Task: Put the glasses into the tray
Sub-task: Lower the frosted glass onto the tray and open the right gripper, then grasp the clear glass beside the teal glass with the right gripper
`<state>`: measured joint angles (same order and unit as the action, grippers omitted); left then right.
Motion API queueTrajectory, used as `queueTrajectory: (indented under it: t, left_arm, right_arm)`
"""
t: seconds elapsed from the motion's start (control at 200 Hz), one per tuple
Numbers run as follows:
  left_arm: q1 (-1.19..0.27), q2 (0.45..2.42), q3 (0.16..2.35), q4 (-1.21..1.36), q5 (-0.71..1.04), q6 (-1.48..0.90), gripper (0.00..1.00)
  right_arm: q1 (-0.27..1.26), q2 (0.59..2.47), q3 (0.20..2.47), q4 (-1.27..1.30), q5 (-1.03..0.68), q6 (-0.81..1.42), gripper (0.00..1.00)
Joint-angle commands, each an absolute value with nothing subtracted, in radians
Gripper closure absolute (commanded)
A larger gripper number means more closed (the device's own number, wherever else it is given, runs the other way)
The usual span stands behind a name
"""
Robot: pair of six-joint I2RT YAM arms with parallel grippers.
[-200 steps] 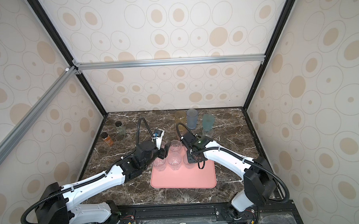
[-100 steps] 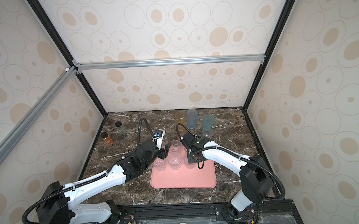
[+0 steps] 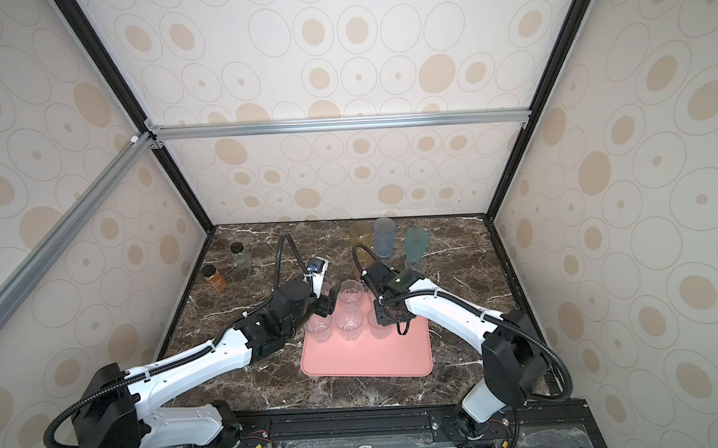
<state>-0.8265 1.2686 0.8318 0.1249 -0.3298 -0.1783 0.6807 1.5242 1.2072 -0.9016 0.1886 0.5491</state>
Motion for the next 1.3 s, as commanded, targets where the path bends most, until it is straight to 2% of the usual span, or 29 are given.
queueTrajectory:
  t: [0.0,0.225,0.53,0.8,1.075,1.295]
  left_arm:
    - [-0.789,1.273,0.91,0.098,-0.364,-0.184,0.23]
    - [-0.764,1.394,1.036,0.165,-0.263,-0.145,0.25]
    - [-0.774,1.723,1.338,0.175,-0.127,-0.106,0.29]
    - [-0.812,1.94,1.523,0.102,-0.144,-0.083,0.28]
    - [-0.819,1.972,1.536,0.093,-0.15,-0.079,0.28]
    - [-0.821,1.982,1.53,0.095,-0.15,-0.078,0.28]
  right_arm:
    - [0.62,1.449,1.3,-0.987,0.148,0.499,0.6]
    - [0.388,1.442,1.357,-0.891,0.027,0.492,0.61]
    - [0.136,1.563,1.35,-0.714,0.001,0.559,0.61]
    - [0.082,1.735,1.404,-0.659,-0.02,0.562,0.61]
    - [0.082,1.845,1.437,-0.624,-0.054,0.572,0.67]
    - [0.084,1.894,1.448,-0.609,-0.051,0.552,0.77]
